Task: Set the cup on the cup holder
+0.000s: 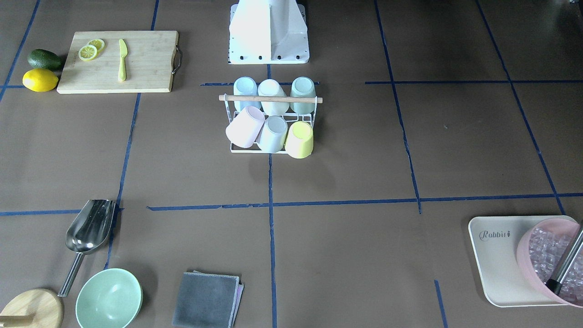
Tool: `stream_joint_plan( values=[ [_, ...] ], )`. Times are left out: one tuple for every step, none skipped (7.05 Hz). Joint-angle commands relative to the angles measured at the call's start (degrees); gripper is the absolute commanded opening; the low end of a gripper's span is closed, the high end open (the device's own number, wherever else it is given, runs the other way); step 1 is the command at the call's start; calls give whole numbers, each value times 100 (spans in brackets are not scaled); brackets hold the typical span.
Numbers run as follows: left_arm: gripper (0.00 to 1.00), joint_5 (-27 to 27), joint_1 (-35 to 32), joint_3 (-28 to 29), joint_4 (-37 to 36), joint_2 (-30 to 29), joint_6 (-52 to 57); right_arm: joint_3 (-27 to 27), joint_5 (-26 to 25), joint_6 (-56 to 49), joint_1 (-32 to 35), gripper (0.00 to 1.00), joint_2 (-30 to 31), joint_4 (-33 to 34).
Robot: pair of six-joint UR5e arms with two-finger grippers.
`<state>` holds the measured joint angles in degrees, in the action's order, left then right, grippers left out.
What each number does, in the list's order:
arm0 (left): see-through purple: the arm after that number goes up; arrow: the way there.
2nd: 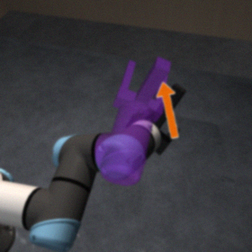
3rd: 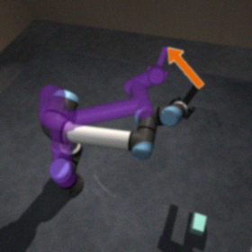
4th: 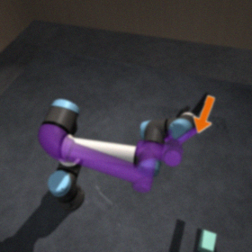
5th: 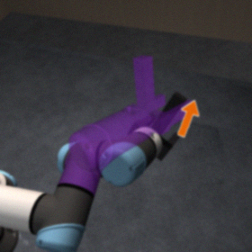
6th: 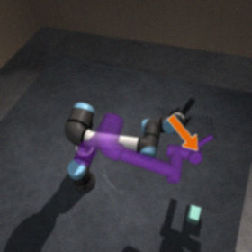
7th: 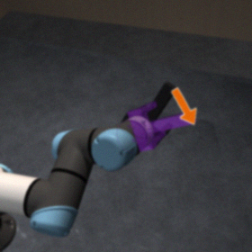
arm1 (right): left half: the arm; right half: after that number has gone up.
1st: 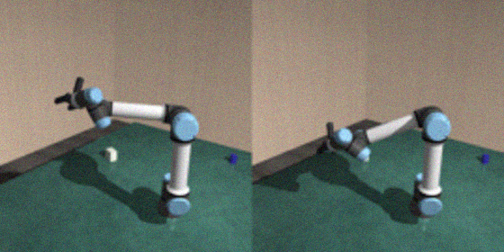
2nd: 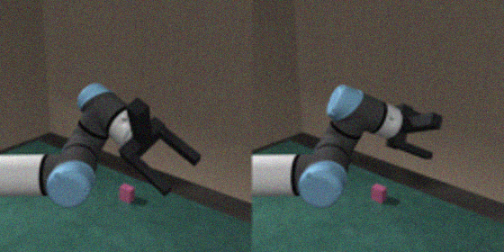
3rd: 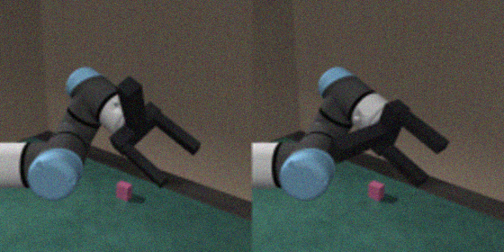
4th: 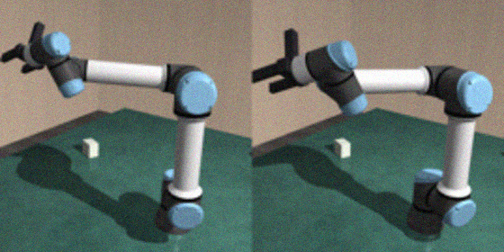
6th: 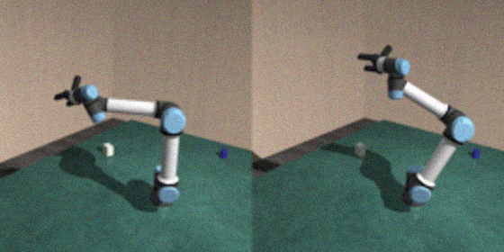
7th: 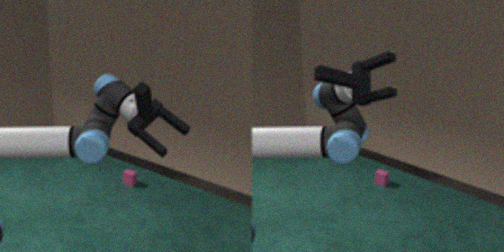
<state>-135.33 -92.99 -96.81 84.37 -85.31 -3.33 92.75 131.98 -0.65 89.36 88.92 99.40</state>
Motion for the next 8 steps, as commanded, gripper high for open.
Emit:
stream_joint_plan(
  values=[
    [100,-2,0,-21,0,-3,-1,-20,-67,3,28,100,28,0],
    [100,-2,0,-13,9,-3,33,6,-67,3,28,100,29,9],
    [100,7,0,-4,18,-3,86,6,-41,3,37,100,37,9],
    [100,-19,-8,-74,253,32,60,6,-58,3,29,100,46,9],
    [100,-28,-8,-101,359,58,69,-2,-58,3,28,100,72,9],
    [100,-29,-8,-101,378,59,173,-11,-58,3,28,100,81,9],
    [100,-11,-8,-31,369,59,644,-3,-41,3,28,100,81,9],
    [100,-20,-8,-31,361,59,684,6,-14,3,28,100,90,9]
  ],
)
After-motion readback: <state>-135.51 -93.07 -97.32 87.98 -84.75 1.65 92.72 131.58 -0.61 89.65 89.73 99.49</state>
